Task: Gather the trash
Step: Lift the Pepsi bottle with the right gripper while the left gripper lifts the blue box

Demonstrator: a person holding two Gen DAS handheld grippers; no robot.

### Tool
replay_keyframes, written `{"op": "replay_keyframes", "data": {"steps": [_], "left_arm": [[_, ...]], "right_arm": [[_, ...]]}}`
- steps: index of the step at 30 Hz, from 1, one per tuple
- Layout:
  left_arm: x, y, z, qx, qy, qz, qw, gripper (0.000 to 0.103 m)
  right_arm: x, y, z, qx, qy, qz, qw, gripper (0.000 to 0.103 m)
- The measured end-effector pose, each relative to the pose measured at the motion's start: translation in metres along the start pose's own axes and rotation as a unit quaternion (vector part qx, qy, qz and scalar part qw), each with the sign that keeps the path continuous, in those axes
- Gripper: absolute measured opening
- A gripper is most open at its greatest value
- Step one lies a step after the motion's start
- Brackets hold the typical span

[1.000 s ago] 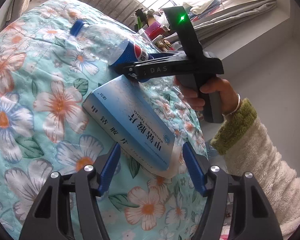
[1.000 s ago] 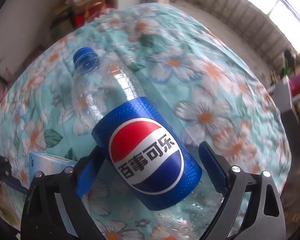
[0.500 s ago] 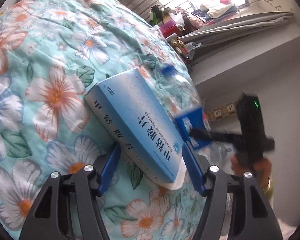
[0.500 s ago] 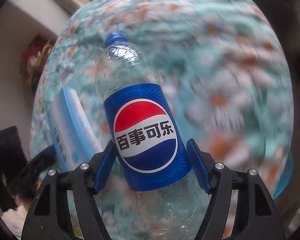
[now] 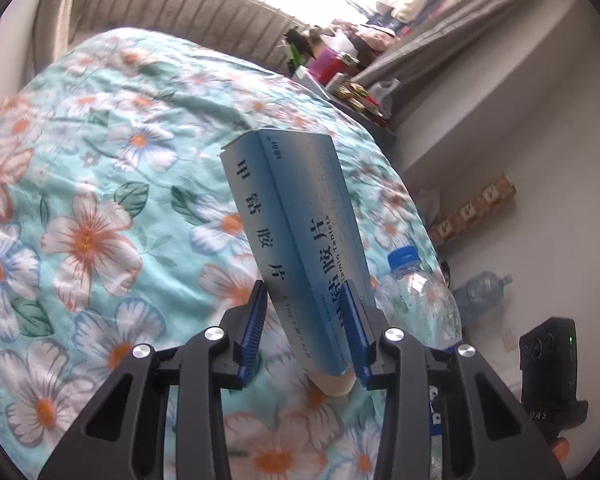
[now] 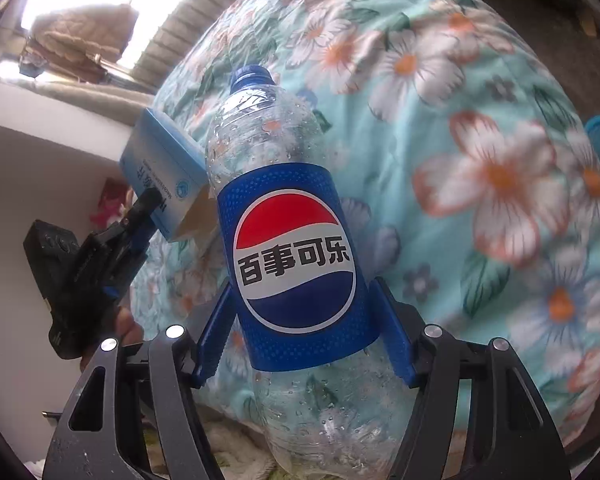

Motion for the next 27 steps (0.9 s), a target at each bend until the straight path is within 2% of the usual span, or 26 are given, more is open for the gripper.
{"op": "replay_keyframes", "data": {"steps": [3, 5, 7, 9, 12, 15, 27], "left_arm": [[-0.001, 0.019, -0.017, 0.001, -0.023, 0.063, 0.9977, 0.035], [-0.004, 0.035, -0.030, -0.002, -0.050, 0.117, 0.9919, 0.035], [-0.010, 0.051, -0.038, -0.008, -0.077, 0.169, 0.9826, 0.031], [-0.018, 0.060, -0.043, -0.012, -0.091, 0.195, 0.9764, 0.030], [-0.030, 0.070, -0.037, -0.011, -0.097, 0.206, 0.9737, 0.033], [-0.040, 0.082, -0.033, -0.021, -0.096, 0.200, 0.9748, 0.036], [-0.045, 0.095, -0.020, 0.021, -0.095, 0.224, 0.9697, 0.040]], "right_arm": [[-0.012, 0.010, -0.007, 0.012, 0.003, 0.016, 1.000, 0.062], [-0.020, 0.016, -0.013, 0.016, 0.009, 0.020, 1.000, 0.062], [-0.024, 0.015, -0.008, 0.021, 0.013, 0.023, 0.999, 0.062], [-0.028, 0.020, -0.008, 0.033, 0.016, 0.032, 0.999, 0.062], [-0.030, 0.024, -0.004, 0.044, 0.025, 0.039, 0.998, 0.062], [-0.037, 0.031, -0.014, 0.045, 0.033, 0.040, 0.998, 0.062], [-0.035, 0.018, -0.012, 0.026, 0.045, 0.019, 0.998, 0.063]]}}
Point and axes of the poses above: each gripper's, at about its wrist camera, not at the fingertips, and z roughly the way its jaws point, y to its right, x to its top, the point moved 1 cm from there along z, roughly the way its jaws point, and after that the axes turned 13 degrees about z, right-handed, at the moved point
